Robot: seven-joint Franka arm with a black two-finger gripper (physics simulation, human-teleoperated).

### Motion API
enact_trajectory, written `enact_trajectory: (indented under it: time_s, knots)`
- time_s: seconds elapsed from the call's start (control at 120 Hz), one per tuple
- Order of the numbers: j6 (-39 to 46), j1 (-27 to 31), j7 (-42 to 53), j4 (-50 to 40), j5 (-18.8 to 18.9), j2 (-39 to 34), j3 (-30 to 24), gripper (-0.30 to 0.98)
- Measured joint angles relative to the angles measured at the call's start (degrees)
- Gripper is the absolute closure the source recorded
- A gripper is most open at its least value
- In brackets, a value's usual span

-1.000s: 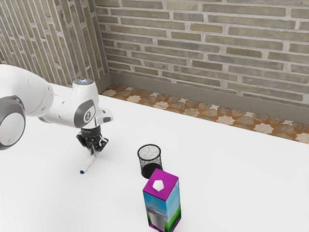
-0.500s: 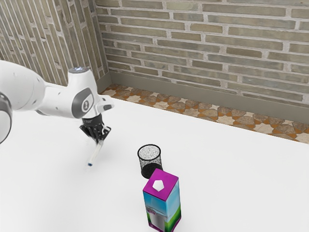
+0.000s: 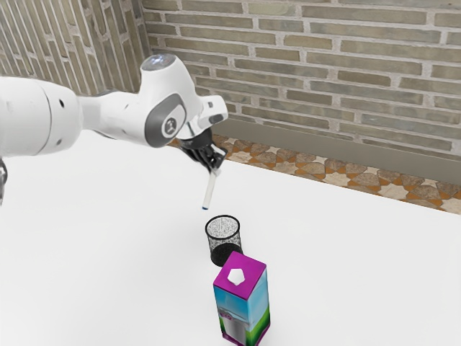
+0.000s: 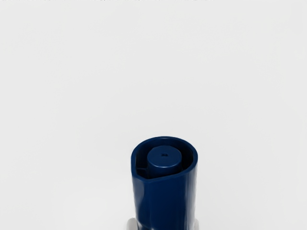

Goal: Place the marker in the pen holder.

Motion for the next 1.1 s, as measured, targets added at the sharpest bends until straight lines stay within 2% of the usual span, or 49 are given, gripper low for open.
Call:
enact_trajectory:
  time_s: [0.142, 0.333, 0.617, 0.833, 1.1]
  knots:
    - [2.24, -0.16, -0.63, 4.95, -1.36, 5.35, -1.14, 0.79]
    - [3.58, -0.53, -1.49, 5.54, -2.14, 5.41, -1.3, 0.78]
    - [4.76, -3.33, -3.02, -4.79, -2.43, -1.93, -0.74, 0.76]
    - [5.32, -4.87, -3.64, -6.91, -2.72, -3.25, -0.67, 0.75]
    - [7.35, -5.13, -4.31, -11.36, -2.87, -1.5, -0.67, 0.75]
